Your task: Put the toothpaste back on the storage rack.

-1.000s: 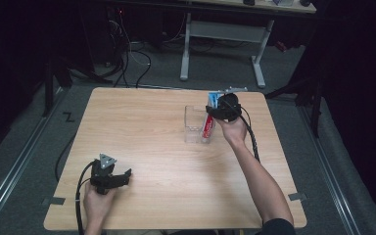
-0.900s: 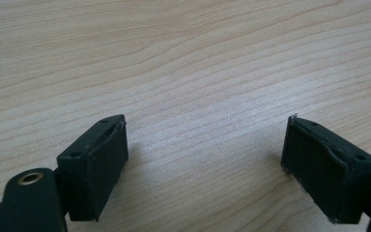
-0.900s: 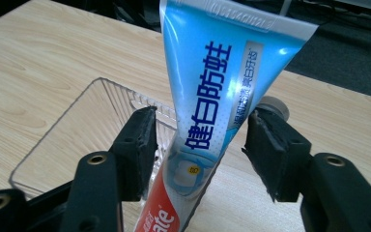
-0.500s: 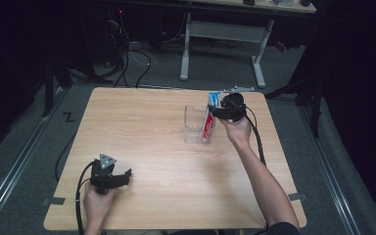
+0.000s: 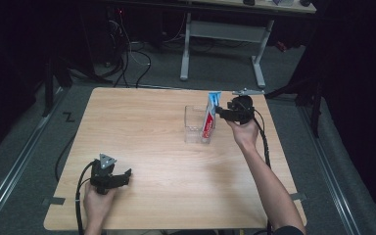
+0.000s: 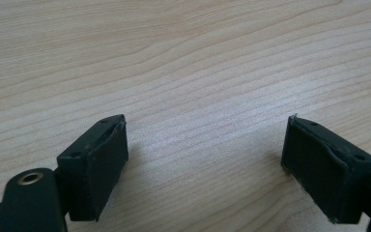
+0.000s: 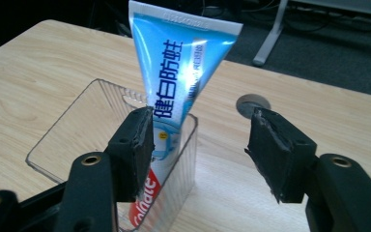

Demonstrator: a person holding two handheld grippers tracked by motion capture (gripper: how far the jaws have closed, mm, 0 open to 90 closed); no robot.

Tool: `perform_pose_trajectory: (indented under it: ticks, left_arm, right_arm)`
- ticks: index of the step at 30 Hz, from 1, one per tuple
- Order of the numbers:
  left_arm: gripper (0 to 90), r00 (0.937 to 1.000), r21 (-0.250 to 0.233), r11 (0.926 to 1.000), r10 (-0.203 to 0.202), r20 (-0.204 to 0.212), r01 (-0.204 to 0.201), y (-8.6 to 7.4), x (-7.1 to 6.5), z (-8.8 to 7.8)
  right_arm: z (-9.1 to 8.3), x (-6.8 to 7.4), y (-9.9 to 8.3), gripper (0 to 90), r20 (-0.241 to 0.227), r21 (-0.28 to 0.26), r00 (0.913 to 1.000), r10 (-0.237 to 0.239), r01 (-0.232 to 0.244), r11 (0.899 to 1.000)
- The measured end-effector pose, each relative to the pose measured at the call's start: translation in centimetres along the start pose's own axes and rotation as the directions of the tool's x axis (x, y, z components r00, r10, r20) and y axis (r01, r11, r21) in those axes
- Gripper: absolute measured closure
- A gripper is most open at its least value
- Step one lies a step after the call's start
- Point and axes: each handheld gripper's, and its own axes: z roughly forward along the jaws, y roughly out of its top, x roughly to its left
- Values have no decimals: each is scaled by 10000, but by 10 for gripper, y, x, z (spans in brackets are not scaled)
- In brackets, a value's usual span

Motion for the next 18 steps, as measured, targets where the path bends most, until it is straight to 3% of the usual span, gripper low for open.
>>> perform_pose_trajectory:
  ticks: [18]
  left_arm:
    - [171, 10000, 0, 10000, 3, 0, -3, 0, 0, 0]
  right_arm:
    - [-24, 4, 0, 447, -246, -300, 9992, -303, 296, 9991]
